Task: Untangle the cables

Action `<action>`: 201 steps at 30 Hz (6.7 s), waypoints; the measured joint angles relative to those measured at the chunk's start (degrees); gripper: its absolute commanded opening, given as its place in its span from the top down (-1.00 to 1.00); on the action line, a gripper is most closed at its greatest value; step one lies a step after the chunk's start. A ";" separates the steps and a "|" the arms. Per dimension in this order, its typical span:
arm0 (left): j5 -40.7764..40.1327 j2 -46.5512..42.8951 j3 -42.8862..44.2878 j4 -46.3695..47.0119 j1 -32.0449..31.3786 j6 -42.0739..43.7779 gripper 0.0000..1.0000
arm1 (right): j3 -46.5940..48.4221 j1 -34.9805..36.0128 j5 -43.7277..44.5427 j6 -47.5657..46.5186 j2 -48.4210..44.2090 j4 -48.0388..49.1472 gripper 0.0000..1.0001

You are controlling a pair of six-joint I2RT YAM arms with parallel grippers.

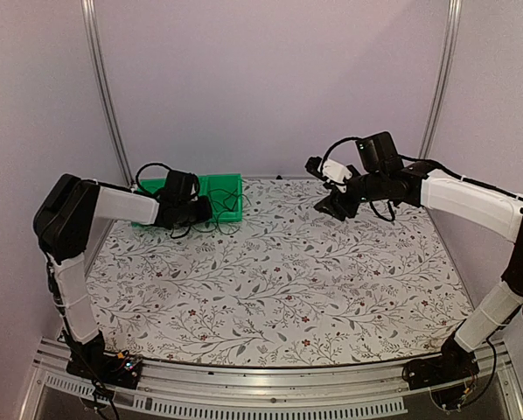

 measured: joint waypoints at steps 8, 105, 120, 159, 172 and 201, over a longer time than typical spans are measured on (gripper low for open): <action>6.03 -7.85 -0.63 -7.78 2.84 -0.50 0.03 | 0.02 0.00 -0.35 -0.17 0.02 0.00 -0.35; -2.89 11.15 11.32 -10.51 -4.79 -1.40 0.41 | 0.09 0.00 -3.98 1.16 3.69 -2.64 -0.33; -4.13 4.48 3.39 -1.81 -5.05 2.93 1.00 | -0.02 0.02 -3.98 1.16 3.69 -2.97 -0.33; -7.63 -4.90 22.36 -20.15 0.35 10.34 -0.03 | 6.56 -3.28 -4.90 3.50 4.42 -2.91 -0.52; -5.92 -24.44 11.26 -28.74 0.72 16.41 -0.01 | 14.64 -6.95 -1.18 12.52 3.19 0.63 -0.70; -1.68 -22.21 -13.81 -12.22 0.24 7.23 -0.11 | 10.91 -6.95 5.27 18.40 -5.11 9.16 -0.75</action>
